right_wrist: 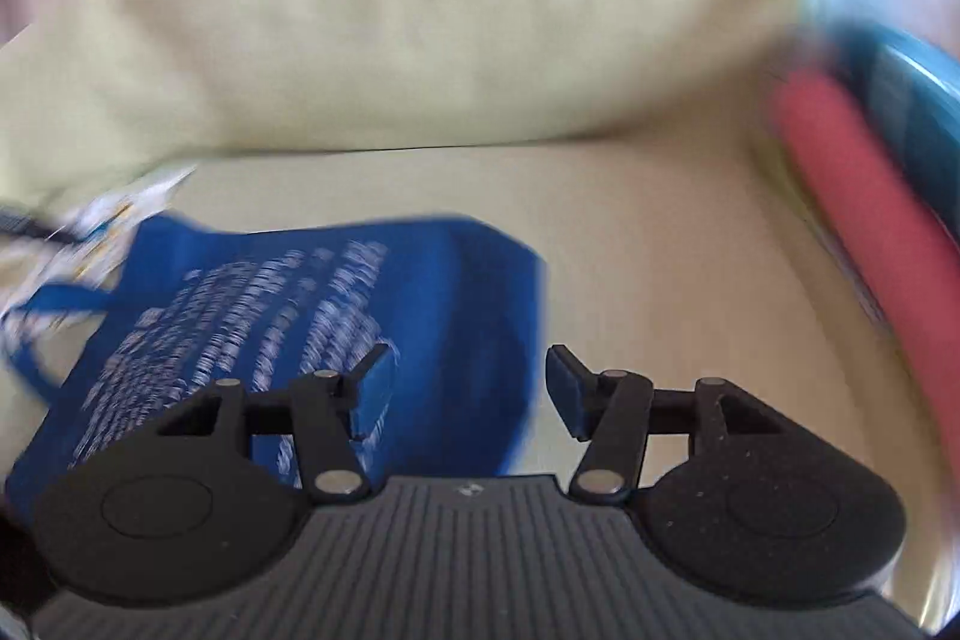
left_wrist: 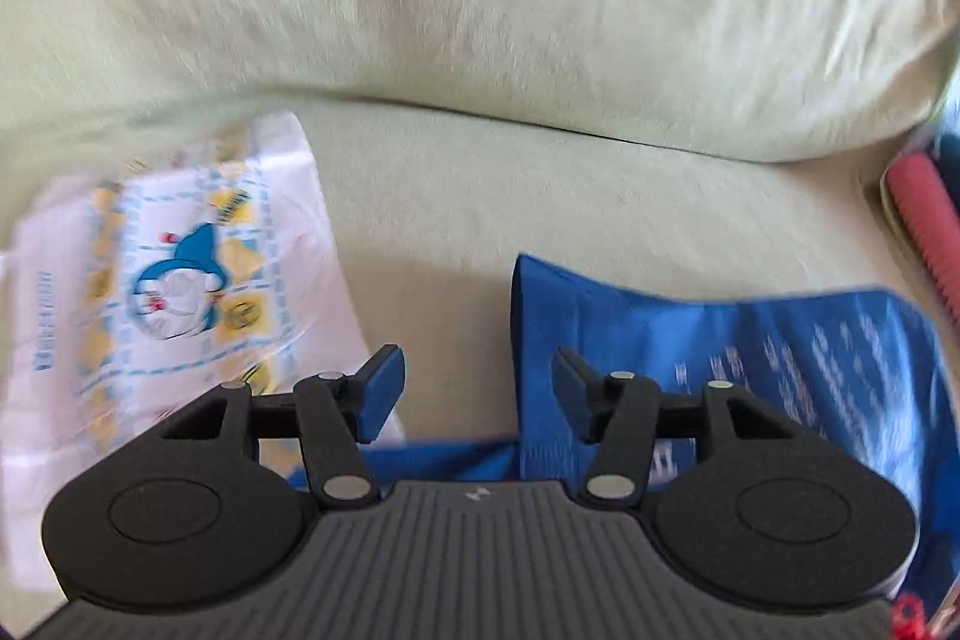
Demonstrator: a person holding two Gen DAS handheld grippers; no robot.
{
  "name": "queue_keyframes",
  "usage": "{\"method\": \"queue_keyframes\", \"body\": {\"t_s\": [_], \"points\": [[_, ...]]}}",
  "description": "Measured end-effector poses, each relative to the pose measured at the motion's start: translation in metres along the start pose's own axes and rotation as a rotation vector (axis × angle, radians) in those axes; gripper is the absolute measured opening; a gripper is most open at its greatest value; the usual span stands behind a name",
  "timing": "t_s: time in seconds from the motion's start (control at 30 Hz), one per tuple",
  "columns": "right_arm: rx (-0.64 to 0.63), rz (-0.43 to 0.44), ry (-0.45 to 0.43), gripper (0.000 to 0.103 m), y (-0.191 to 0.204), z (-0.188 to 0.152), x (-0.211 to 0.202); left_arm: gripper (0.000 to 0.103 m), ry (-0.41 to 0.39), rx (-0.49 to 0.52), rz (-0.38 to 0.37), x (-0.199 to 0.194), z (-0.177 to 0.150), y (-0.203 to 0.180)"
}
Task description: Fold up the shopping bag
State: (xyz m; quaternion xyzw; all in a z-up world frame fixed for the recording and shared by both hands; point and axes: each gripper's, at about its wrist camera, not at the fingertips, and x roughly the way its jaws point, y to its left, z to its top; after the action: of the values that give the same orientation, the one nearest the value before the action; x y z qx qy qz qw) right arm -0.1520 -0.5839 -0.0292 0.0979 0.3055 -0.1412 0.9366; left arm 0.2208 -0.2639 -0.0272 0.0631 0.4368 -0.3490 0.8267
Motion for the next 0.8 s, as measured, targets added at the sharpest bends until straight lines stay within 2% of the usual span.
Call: {"method": "queue_keyframes", "body": {"t_s": [0.13, 0.23, 0.4, 0.43, 0.47, 0.5, 0.53, 0.6, 0.67, 0.77, 0.8], "points": [[-0.163, 0.115, 0.083, 0.053, -0.006, 0.058, 0.044, 0.058, 0.067, -0.097, -0.089, 0.030, 0.020, 0.020], [-0.211, 0.166, 0.149, 0.079, -0.011, 0.081, 0.069, 0.058, 0.113, -0.191, -0.170, 0.051, 0.025, 0.032], [-0.112, 0.256, 0.222, 0.078, -0.032, 0.089, 0.109, 0.058, 0.167, -0.239, -0.248, 0.074, 0.028, 0.036], [-0.099, 0.268, 0.228, 0.074, -0.033, 0.087, 0.113, 0.055, 0.174, -0.247, -0.263, 0.076, 0.028, 0.036], [-0.092, 0.281, 0.233, 0.054, -0.032, 0.085, 0.117, 0.047, 0.175, -0.256, -0.290, 0.075, 0.028, 0.035], [-0.096, 0.301, 0.235, 0.033, -0.030, 0.081, 0.120, 0.031, 0.175, -0.269, -0.342, 0.073, 0.028, 0.034], [-0.122, 0.314, 0.229, 0.011, -0.025, 0.078, 0.118, 0.004, 0.178, -0.281, -0.394, 0.069, 0.027, 0.031], [-0.191, 0.332, 0.205, 0.006, -0.014, 0.074, 0.113, 0.001, 0.188, -0.285, -0.455, 0.056, 0.025, 0.022], [-0.243, 0.342, 0.163, 0.005, -0.005, 0.071, 0.102, 0.000, 0.198, -0.234, -0.494, 0.039, 0.018, 0.011], [-0.255, 0.300, 0.063, 0.004, -0.004, 0.065, 0.073, 0.000, 0.202, -0.186, -0.470, 0.025, 0.013, 0.005], [-0.214, 0.273, 0.032, 0.004, -0.010, 0.061, 0.066, 0.000, 0.205, -0.195, -0.433, 0.025, 0.013, 0.009]]}}
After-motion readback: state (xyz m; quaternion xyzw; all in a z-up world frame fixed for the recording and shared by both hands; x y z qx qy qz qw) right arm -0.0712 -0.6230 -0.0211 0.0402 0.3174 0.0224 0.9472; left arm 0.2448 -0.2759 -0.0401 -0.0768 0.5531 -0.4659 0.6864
